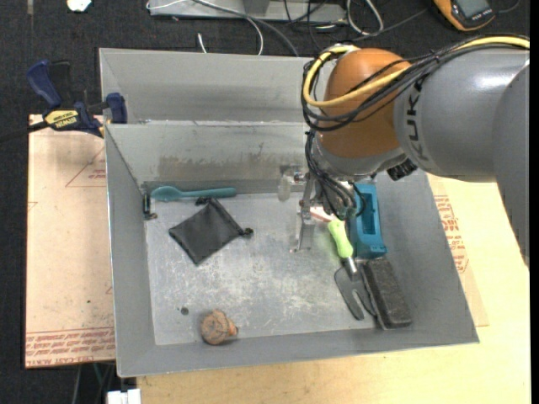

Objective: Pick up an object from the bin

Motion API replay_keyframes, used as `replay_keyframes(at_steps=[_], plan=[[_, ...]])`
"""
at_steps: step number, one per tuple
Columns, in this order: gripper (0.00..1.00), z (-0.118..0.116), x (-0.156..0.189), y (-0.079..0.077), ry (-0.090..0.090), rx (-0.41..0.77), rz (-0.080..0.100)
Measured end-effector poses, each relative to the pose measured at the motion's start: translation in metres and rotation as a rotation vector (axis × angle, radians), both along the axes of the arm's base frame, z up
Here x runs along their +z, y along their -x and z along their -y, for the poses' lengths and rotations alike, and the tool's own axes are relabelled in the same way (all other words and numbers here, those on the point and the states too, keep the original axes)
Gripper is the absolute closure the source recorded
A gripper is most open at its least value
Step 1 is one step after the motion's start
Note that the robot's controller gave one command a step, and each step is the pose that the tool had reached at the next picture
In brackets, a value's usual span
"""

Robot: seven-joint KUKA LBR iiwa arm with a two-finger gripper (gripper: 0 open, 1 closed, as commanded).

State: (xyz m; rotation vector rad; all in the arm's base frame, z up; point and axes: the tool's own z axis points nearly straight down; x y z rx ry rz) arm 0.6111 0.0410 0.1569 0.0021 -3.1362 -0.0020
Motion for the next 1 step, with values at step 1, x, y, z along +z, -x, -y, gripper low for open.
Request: replay_keyframes(at_steps=[1], plan=[[0.00,0.0001,0.0051,-0.0013,0.000,-0.001,0.007]])
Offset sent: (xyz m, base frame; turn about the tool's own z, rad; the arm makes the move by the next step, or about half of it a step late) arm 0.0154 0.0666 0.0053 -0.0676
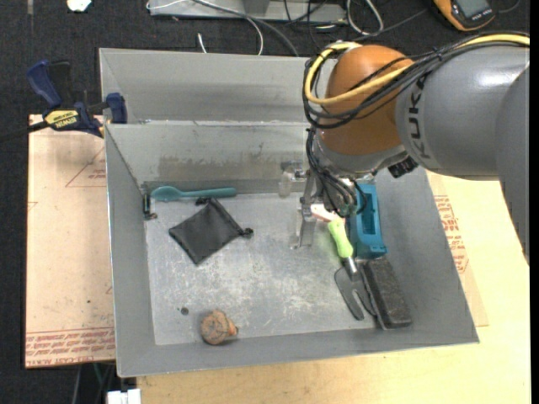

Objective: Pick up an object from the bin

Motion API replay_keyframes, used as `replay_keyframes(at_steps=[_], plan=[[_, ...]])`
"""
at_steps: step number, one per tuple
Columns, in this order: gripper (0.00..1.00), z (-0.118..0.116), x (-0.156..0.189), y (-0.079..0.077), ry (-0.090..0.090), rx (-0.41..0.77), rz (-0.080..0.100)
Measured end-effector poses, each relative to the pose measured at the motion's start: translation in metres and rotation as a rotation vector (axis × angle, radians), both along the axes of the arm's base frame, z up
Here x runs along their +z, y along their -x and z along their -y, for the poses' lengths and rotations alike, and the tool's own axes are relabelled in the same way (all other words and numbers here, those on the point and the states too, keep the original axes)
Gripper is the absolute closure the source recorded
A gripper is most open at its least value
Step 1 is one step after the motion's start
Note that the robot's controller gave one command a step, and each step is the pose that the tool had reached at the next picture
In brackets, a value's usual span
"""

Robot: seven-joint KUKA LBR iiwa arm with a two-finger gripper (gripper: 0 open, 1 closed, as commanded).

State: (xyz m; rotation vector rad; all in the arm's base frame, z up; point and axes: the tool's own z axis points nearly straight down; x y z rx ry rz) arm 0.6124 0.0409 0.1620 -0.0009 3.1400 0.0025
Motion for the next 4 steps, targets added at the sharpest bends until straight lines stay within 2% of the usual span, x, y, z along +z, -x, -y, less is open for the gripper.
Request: replay_keyframes(at_steps=[1,2,3,4], plan=[[0.00,-0.056,0.001,-0.013,0.000,0.058,0.001],[0.00,-0.103,-0.002,-0.016,0.000,-0.023,0.003],[0.00,-0.130,-0.062,-0.005,-0.003,0.057,0.007],[1.00,-0.126,-0.091,-0.006,-0.006,-0.063,0.014]])
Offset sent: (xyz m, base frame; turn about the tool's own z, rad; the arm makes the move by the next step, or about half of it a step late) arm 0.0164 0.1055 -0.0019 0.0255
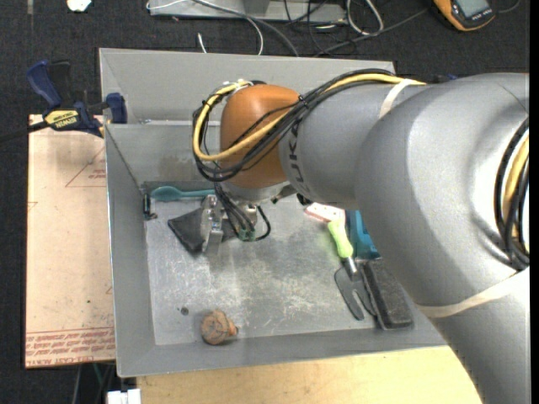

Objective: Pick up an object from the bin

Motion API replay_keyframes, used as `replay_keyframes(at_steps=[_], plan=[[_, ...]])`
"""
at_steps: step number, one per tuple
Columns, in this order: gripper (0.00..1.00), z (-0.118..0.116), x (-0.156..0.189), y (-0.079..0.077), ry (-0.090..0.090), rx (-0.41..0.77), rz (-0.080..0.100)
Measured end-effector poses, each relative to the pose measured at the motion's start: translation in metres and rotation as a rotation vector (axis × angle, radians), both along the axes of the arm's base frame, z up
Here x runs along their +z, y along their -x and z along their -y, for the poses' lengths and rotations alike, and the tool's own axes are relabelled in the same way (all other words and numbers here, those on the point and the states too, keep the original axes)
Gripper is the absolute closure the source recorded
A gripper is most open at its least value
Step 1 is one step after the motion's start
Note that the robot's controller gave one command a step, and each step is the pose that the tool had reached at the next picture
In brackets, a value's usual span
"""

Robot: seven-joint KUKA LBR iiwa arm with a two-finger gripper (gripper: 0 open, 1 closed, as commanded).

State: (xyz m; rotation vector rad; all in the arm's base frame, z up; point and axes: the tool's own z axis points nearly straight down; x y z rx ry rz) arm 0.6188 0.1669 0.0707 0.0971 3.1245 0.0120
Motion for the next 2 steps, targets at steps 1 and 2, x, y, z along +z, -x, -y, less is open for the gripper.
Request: replay_keyframes(at_steps=[1,2], plan=[[1.00,0.000,0.000,0.000,0.000,0.000,0.000],[1.00,-0.003,0.059,0.004,0.002,0.035,-0.003]])
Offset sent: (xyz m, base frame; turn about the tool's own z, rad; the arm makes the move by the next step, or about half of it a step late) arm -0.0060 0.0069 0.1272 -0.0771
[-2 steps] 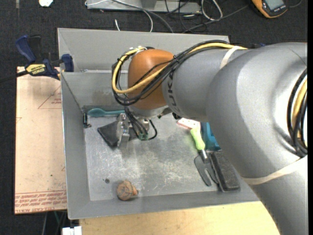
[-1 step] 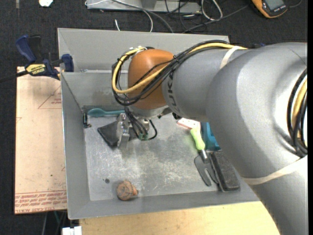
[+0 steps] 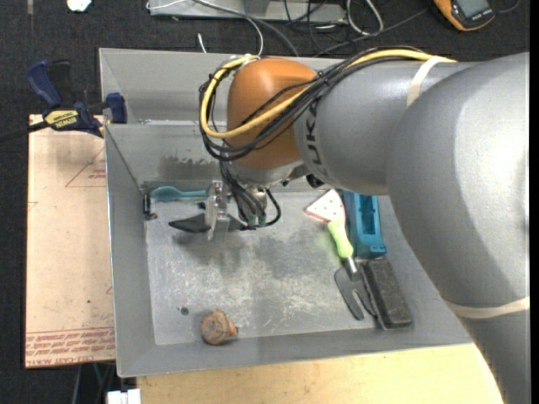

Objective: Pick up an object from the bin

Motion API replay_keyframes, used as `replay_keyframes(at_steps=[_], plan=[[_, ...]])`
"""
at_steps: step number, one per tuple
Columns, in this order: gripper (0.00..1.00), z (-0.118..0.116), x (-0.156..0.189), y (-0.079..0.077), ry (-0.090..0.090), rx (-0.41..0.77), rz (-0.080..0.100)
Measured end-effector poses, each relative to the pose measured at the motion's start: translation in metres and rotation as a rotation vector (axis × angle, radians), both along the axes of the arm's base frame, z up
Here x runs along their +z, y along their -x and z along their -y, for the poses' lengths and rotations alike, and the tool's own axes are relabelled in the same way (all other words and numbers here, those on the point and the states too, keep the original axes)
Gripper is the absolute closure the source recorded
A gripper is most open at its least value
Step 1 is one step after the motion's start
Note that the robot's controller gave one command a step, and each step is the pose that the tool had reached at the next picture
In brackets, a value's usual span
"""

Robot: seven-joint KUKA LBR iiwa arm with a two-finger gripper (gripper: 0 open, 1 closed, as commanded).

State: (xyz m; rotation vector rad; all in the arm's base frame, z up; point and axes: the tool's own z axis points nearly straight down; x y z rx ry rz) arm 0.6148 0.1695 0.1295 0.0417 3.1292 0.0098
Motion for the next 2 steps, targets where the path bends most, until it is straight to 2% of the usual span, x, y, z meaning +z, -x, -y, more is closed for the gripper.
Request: replay_keyframes(at_steps=[1,2], plan=[[0.00,0.007,-0.043,-0.032,0.002,0.238,0.004],[1.00,0.010,-0.058,-0.037,0.002,0.257,-0.002]])
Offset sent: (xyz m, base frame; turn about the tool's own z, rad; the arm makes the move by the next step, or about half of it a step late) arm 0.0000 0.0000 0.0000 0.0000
